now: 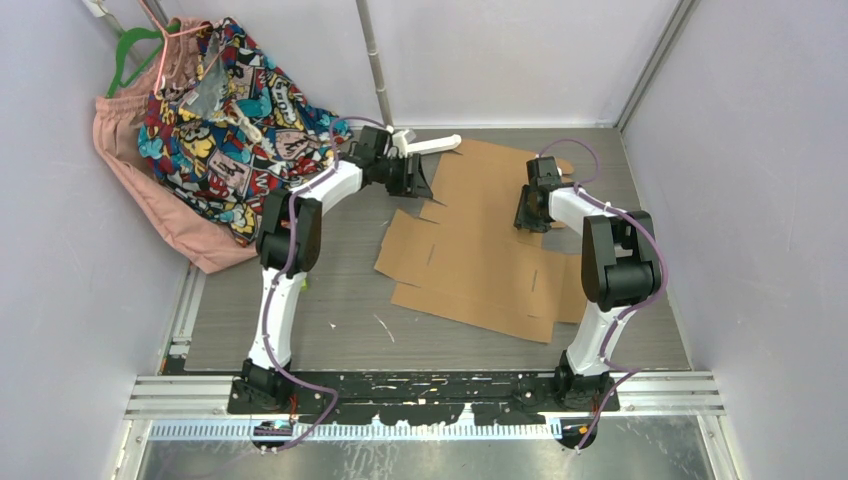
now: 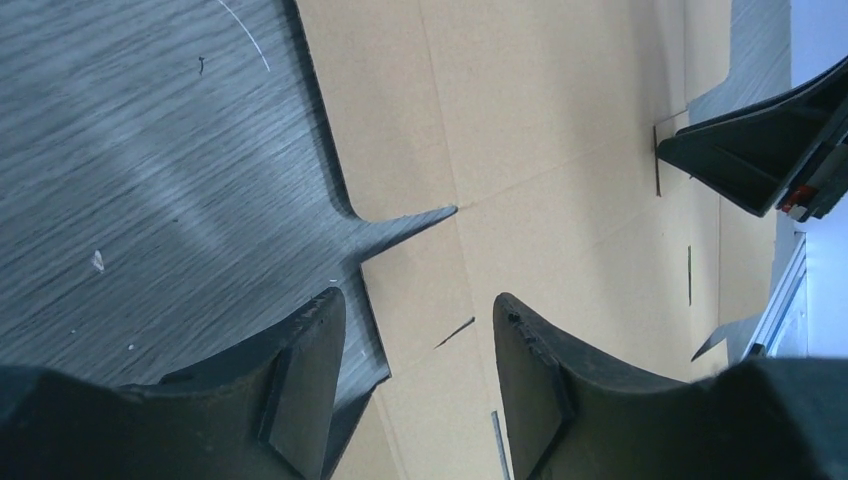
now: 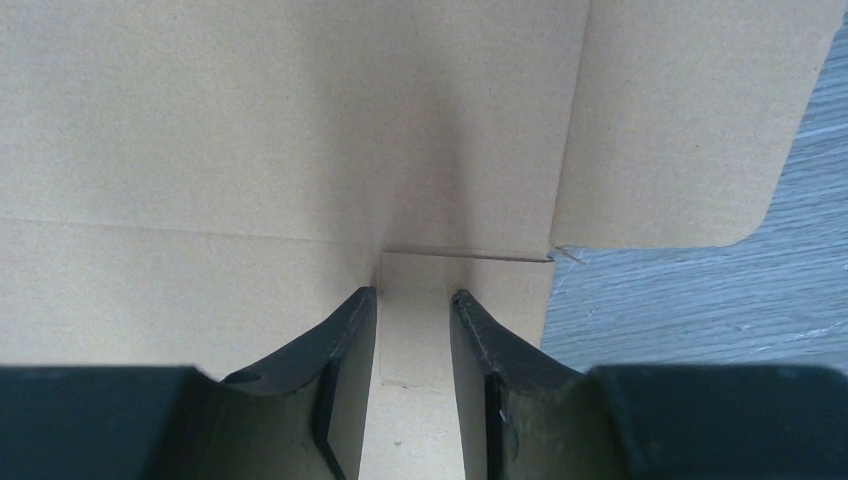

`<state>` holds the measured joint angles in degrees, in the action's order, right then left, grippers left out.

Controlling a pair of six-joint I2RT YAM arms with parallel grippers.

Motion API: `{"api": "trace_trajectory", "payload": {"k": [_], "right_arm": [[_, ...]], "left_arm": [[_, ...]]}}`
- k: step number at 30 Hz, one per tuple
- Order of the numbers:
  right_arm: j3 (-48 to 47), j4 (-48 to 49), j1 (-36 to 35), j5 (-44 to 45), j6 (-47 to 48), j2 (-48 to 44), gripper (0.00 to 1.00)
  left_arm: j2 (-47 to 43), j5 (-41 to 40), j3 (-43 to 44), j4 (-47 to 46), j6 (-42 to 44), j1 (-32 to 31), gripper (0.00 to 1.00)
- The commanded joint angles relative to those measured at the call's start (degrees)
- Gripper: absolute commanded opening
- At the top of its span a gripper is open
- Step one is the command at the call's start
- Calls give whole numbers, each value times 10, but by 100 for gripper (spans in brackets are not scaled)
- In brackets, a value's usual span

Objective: Fold the paper box

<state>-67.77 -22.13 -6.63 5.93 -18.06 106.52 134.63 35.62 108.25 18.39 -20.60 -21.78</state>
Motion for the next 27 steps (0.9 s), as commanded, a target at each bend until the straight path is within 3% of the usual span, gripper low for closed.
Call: {"api": "trace_trajectory", "payload": {"k": [1, 9, 27], "right_arm": [[-3, -47, -5, -15, 4, 12, 39], [0, -47, -5, -17, 1, 9, 40], [10, -38, -6, -24, -7, 5, 41]], "left_arm": [[22, 12, 20, -14, -1, 0, 55], [41, 21, 6, -25, -12, 0, 41], [-15, 56, -67, -98, -69, -18, 41]]}}
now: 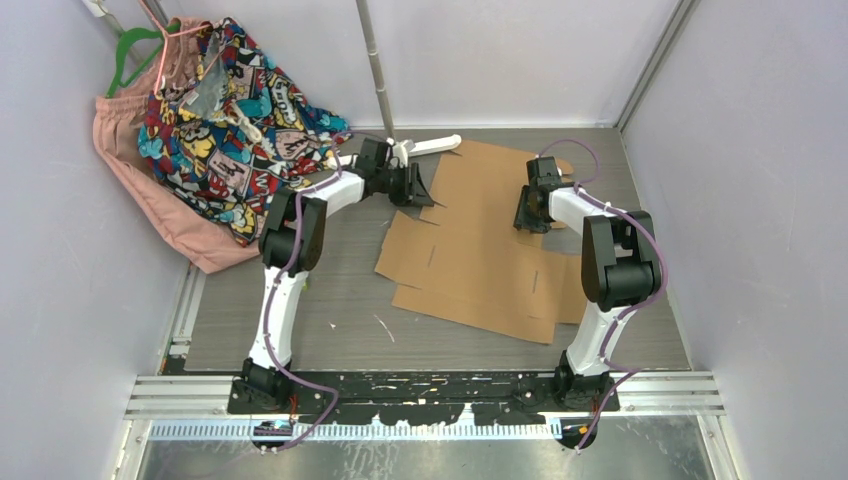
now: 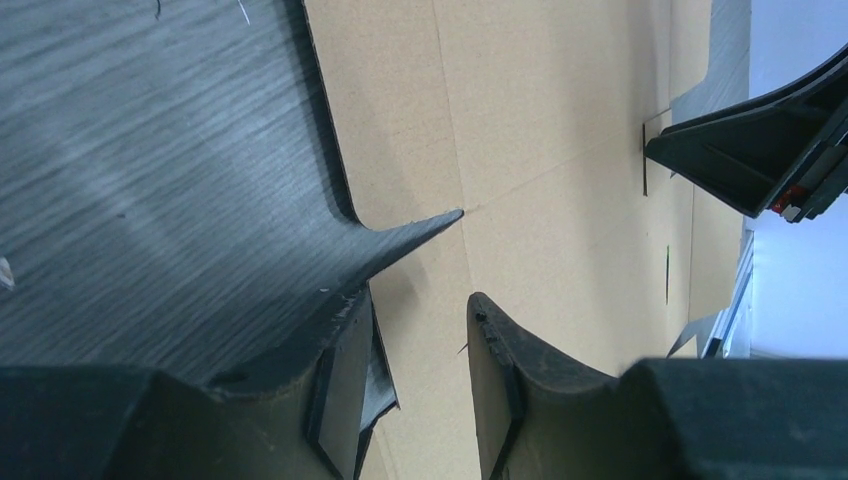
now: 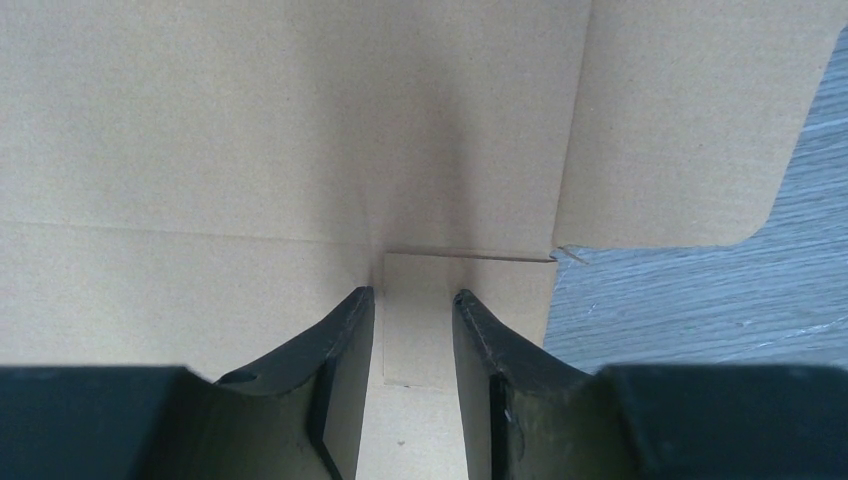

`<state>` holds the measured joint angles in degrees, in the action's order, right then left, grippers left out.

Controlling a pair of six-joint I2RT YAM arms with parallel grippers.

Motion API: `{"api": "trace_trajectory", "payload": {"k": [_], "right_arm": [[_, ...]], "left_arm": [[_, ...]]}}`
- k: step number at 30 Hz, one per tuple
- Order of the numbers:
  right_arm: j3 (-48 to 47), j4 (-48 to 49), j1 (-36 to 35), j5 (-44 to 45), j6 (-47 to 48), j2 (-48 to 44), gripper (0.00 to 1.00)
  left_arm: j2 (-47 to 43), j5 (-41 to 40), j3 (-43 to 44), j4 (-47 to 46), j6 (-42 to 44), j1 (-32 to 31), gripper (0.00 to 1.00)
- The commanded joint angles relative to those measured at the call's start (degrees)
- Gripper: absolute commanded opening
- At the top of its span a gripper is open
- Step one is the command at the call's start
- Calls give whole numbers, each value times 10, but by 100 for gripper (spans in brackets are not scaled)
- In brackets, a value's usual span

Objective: Fold the paper box

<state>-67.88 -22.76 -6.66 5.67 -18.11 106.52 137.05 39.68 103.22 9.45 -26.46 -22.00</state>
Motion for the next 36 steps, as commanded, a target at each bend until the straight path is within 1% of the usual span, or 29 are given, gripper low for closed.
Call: {"api": "trace_trajectory", "payload": {"k": [1, 8, 20, 32, 36], "right_arm": [[12, -31, -6, -23, -7, 5, 41], [15, -29, -6, -24, -11, 5, 41], [7, -35, -7, -27, -12, 4, 42], [1, -39, -9, -31, -14, 11, 42], [-10, -55, -14, -15, -10, 16, 43]], "left_arm": [[-43, 15, -17, -8, -12, -17, 41], [-68, 2, -12, -1, -14, -41, 41], [-66, -15, 21, 23, -13, -81, 41], [-61, -75, 67, 104, 31, -117, 41], [-51, -123, 116, 173, 64, -134, 41]]}}
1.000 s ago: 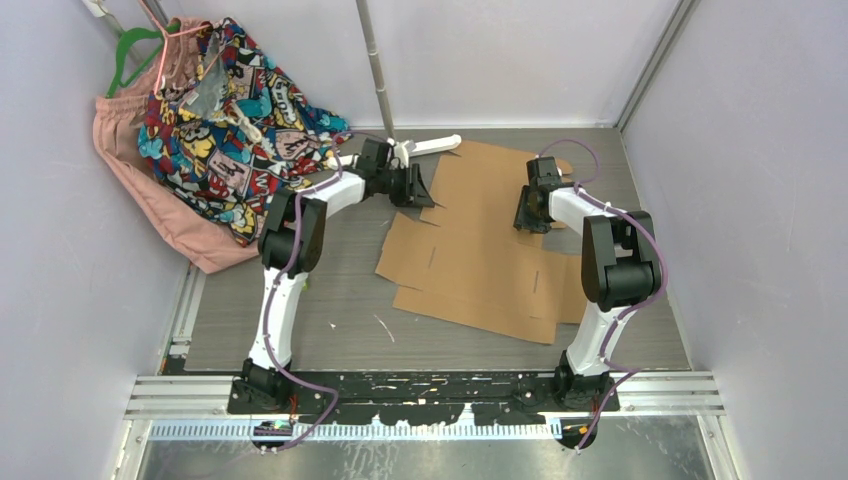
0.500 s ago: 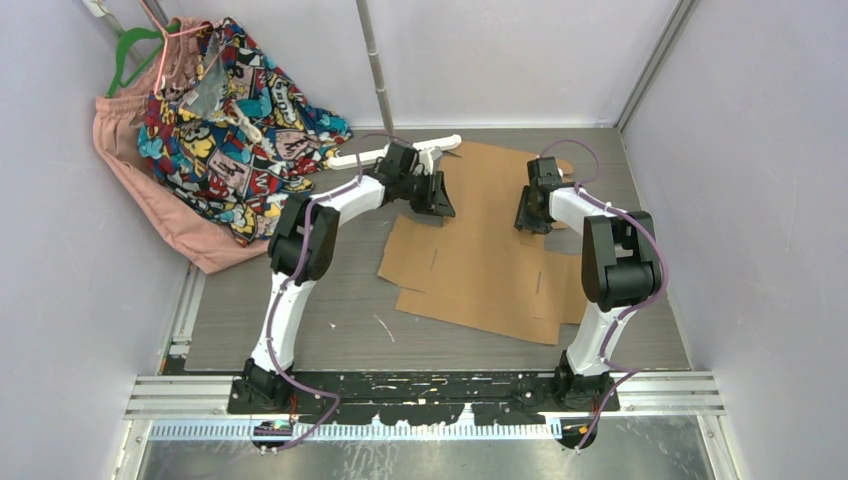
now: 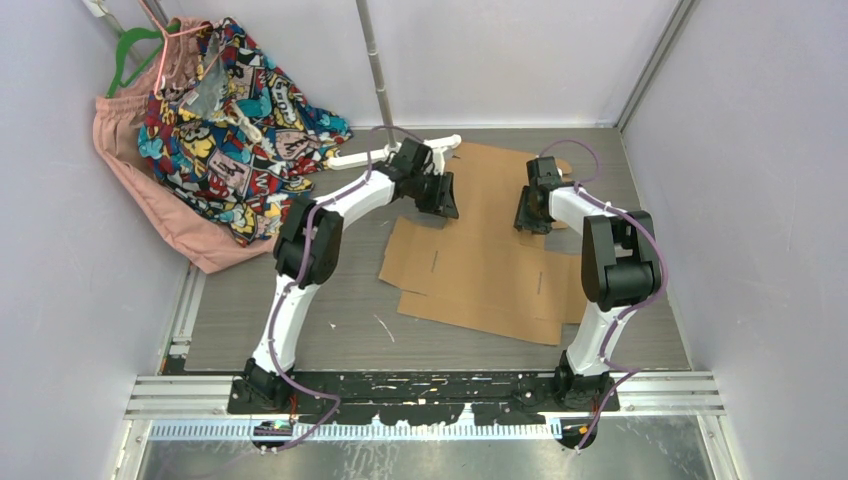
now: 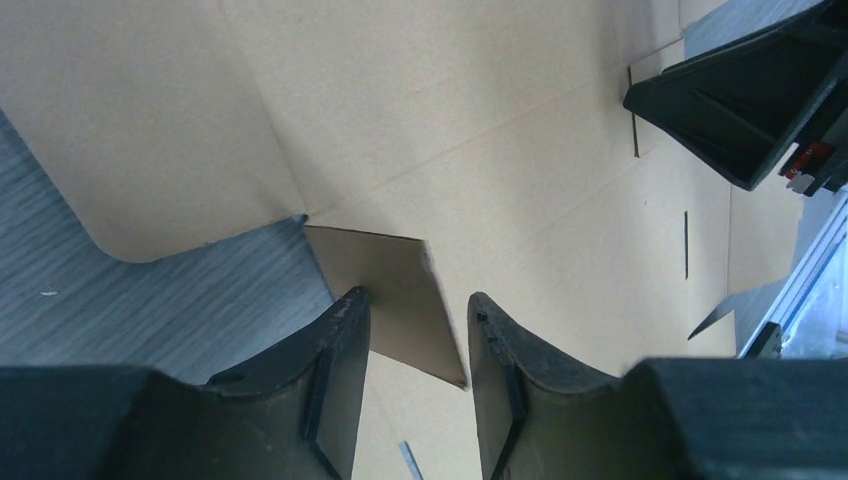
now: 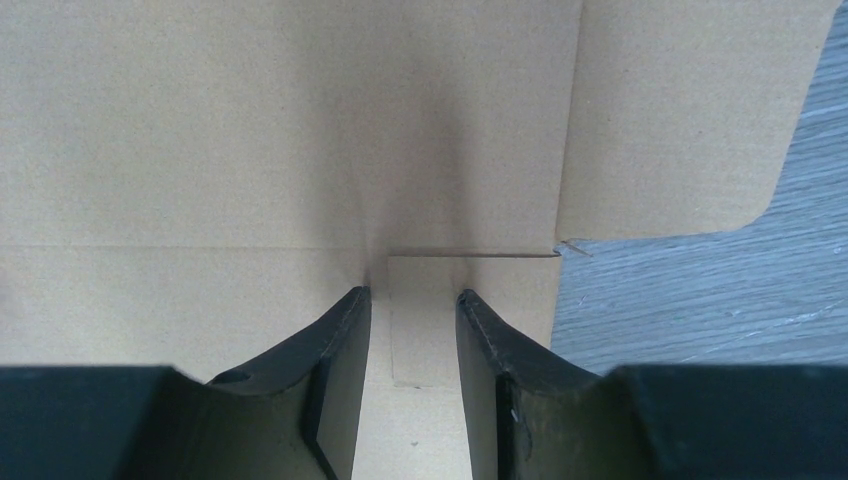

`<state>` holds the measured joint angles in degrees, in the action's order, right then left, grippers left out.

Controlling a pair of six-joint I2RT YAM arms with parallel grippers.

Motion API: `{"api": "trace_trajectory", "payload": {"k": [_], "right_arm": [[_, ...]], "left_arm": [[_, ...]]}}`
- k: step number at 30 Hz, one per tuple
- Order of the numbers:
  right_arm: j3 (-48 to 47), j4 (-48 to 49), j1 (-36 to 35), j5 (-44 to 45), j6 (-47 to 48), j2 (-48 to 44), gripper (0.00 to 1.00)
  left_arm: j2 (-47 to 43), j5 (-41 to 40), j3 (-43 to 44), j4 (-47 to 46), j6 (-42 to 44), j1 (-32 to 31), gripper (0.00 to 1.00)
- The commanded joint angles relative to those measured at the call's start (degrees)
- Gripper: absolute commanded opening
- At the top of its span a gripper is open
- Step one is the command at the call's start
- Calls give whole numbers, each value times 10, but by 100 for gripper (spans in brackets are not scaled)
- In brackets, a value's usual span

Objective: Fold the paper box

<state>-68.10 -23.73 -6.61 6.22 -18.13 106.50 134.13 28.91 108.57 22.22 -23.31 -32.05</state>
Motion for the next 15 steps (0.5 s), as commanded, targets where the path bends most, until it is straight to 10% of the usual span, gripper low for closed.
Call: {"api": "trace_trajectory", "payload": {"k": [1, 15], "right_arm": [[-10, -50, -16, -16, -9, 18, 42], [-5, -60, -27, -5, -8, 23, 43]], "left_arm": [[-18, -30, 77, 64, 41, -39, 42], [16, -121, 135, 147, 82, -86, 42]]}}
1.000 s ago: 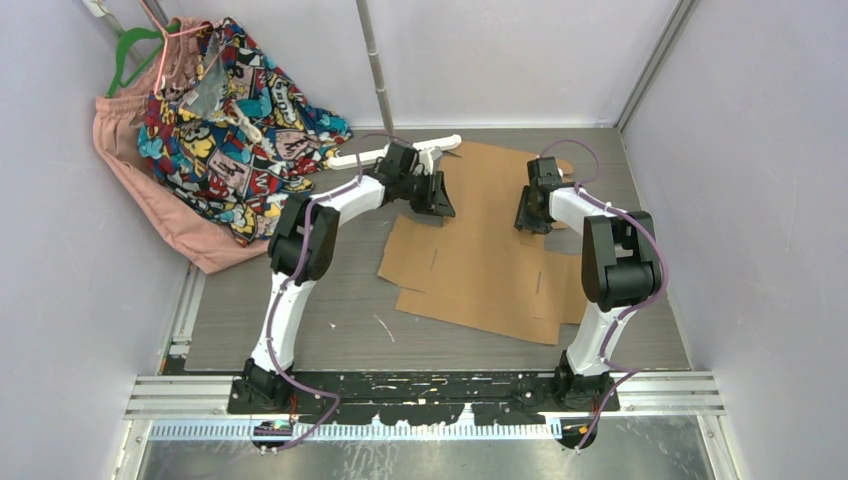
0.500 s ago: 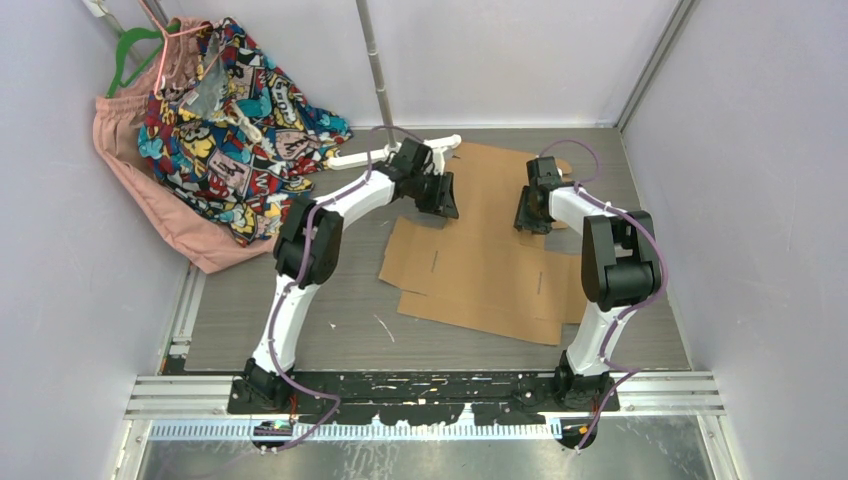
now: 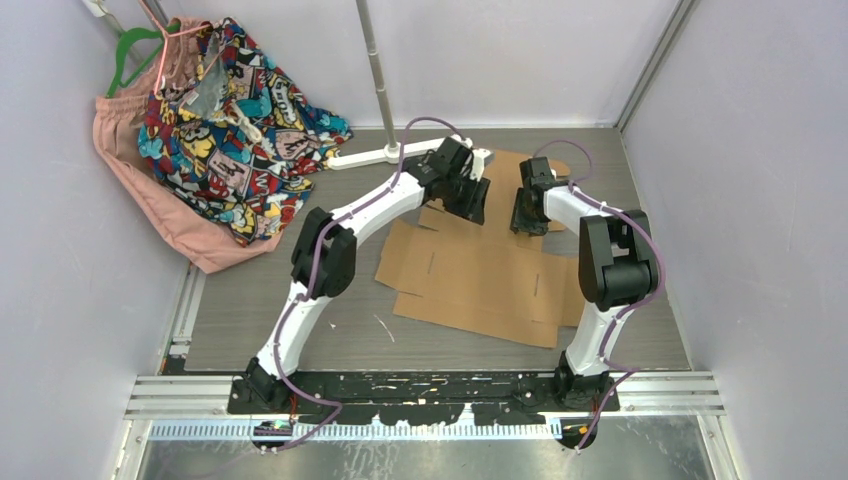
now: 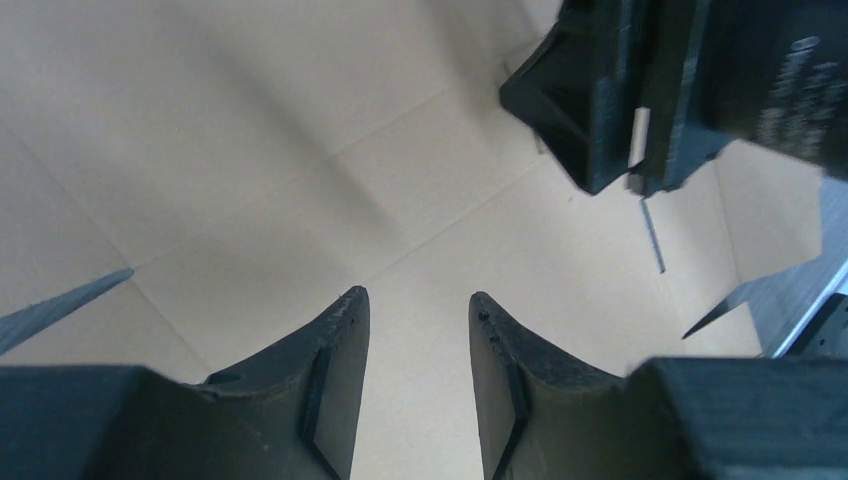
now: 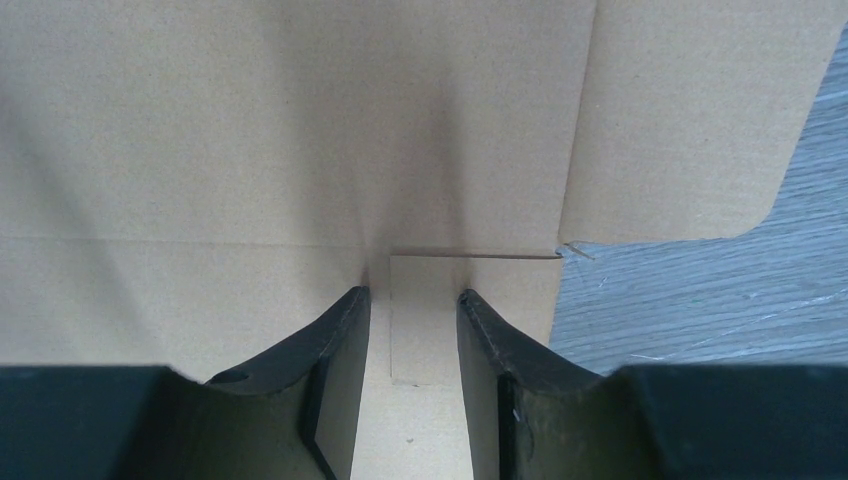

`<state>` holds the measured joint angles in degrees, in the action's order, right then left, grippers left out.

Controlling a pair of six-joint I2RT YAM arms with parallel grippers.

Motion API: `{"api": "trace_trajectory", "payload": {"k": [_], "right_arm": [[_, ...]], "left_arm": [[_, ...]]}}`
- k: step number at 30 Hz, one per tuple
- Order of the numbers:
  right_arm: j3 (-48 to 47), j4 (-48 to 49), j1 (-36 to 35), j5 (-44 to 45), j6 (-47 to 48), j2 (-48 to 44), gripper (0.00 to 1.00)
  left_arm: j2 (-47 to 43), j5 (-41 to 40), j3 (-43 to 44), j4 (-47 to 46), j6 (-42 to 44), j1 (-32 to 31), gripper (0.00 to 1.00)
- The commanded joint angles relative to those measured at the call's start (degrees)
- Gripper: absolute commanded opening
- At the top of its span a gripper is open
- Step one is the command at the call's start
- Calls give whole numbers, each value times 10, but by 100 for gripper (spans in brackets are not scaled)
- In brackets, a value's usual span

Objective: Fold the paper box

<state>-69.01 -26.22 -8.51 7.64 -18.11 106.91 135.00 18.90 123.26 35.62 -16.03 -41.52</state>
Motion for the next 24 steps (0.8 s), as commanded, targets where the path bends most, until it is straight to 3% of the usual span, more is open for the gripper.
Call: {"api": "trace_trajectory", "payload": {"k": [1, 8, 13, 18, 24], "right_arm": [[5, -35, -8, -19, -8, 19, 43], [7, -38, -9, -19, -9, 21, 44], [12, -36, -10, -21, -9, 14, 44], [12, -37, -10, -22, -9, 12, 42], [14, -37, -11, -21, -8, 11, 41]], "left_arm": [[0, -23, -24, 4, 7, 9, 42], [-37, -52, -47, 14, 18, 29, 43], [-77, -42, -111, -23, 4, 67, 42], [-104, -40, -140, -38, 0, 91, 19], [-107, -43, -147, -42, -1, 118, 13]]}}
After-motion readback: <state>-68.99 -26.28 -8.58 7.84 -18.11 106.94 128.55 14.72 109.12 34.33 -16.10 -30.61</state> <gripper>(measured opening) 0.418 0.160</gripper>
